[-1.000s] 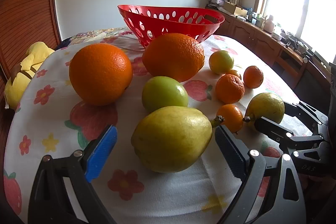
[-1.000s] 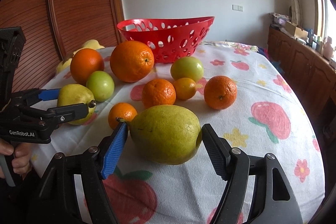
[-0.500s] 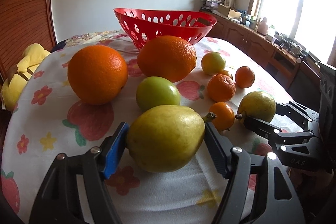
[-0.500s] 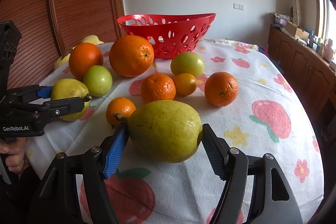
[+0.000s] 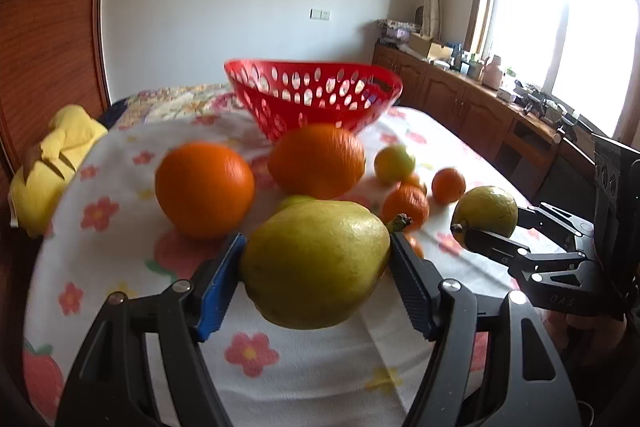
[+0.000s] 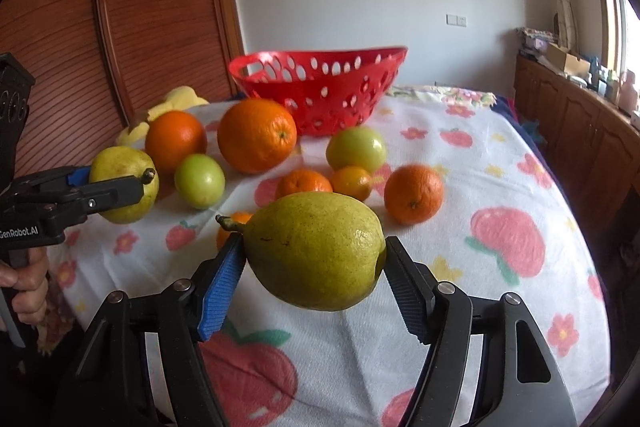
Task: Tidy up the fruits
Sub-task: 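Lift both held pears and carry them over the red basket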
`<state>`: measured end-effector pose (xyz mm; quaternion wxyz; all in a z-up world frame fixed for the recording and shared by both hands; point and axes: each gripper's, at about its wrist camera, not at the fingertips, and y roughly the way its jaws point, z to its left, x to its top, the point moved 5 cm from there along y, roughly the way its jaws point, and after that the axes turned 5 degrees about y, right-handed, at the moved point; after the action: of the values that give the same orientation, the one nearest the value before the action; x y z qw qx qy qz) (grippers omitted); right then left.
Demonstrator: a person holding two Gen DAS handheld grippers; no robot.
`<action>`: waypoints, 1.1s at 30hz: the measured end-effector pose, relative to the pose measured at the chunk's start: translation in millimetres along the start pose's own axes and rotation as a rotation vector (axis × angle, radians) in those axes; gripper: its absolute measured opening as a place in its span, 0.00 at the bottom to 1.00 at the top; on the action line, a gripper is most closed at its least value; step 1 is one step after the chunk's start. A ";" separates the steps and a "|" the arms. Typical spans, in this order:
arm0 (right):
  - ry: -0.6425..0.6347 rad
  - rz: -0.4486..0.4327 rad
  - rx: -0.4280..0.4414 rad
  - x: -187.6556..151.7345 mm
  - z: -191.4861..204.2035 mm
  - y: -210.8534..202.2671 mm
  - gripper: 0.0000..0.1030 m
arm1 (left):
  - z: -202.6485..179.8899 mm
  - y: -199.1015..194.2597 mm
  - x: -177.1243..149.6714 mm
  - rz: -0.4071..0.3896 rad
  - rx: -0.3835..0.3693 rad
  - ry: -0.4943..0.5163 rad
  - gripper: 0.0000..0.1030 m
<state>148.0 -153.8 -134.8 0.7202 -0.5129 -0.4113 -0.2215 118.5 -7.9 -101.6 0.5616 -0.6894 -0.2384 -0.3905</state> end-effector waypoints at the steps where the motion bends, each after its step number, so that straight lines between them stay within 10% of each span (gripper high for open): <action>1: -0.004 -0.005 0.002 3.6 0.2 -1.5 0.70 | 1.1 -2.2 5.1 -0.008 0.000 0.004 0.69; 16: -0.124 -0.106 0.031 126.4 -1.9 19.1 0.70 | 30.2 11.2 87.5 -0.093 0.022 0.039 0.69; 33: -0.264 0.144 0.091 161.4 14.7 153.1 0.70 | 61.7 74.6 140.9 -0.073 0.042 0.044 0.69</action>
<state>347.0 -66.1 -85.8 0.6965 -0.5326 -0.4740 -0.0809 274.4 16.8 -35.9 0.5664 -0.6594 -0.2593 -0.4208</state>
